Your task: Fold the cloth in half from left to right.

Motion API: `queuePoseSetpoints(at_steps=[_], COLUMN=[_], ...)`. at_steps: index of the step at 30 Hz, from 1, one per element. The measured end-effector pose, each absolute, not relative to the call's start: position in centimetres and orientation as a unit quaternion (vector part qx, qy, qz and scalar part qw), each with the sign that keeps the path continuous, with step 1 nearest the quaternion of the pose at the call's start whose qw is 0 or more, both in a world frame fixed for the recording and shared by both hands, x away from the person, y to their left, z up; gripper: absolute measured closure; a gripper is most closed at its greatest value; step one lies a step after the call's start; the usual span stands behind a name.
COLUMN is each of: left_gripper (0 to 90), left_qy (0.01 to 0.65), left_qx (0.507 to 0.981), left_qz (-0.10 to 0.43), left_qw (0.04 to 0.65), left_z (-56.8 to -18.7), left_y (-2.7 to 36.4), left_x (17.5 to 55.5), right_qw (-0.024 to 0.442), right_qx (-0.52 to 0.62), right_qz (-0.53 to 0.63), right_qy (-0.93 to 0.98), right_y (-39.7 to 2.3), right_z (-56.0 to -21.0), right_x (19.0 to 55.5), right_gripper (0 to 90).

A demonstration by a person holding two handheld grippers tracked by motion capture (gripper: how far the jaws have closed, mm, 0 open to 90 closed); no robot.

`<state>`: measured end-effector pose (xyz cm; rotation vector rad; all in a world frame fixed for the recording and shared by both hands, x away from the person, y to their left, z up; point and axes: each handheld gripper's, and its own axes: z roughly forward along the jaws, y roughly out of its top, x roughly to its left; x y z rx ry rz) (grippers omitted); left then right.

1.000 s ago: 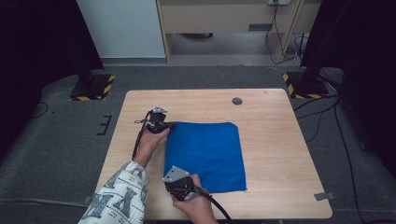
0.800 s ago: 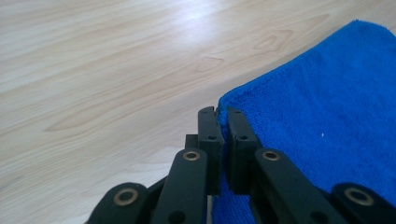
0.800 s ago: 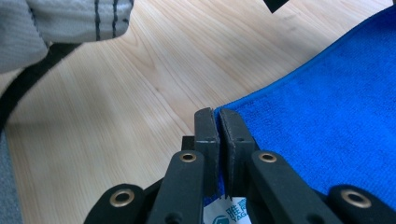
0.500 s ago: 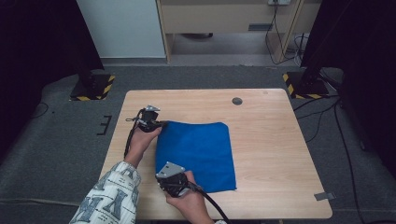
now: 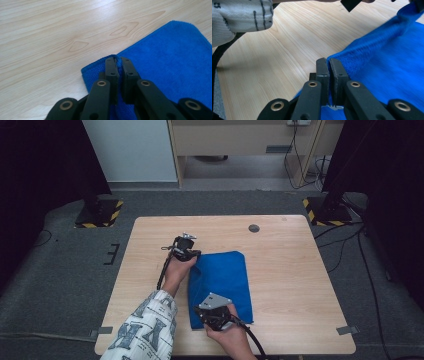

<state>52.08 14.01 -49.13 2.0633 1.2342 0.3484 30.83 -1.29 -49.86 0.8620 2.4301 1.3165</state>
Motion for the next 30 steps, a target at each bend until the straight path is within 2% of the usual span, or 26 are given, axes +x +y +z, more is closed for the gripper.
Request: queuePoseSetpoints(at_steps=[12,19,30], left_gripper=[85.0,85.2,86.0], left_qy=[0.446,0.428,0.449], left_qx=[0.812,0.824,0.811], left_qz=[0.150,0.147,0.142], left_qw=[0.346,0.341,0.347], left_z=[-47.5,-46.8,-46.8], left_y=[8.0,4.3,3.7], left_x=[52.3,52.2,53.6], right_qw=[0.116,0.138,0.145], right_qx=[0.307,0.303,0.316], right_qz=[0.448,0.445,0.453], right_qy=[0.832,0.832,0.821], right_y=[-6.9,-10.1,-12.6], right_z=[-51.3,-50.9,-50.7], right_x=[30.1,29.6,30.4], right_gripper=[86.5,86.4,86.4])
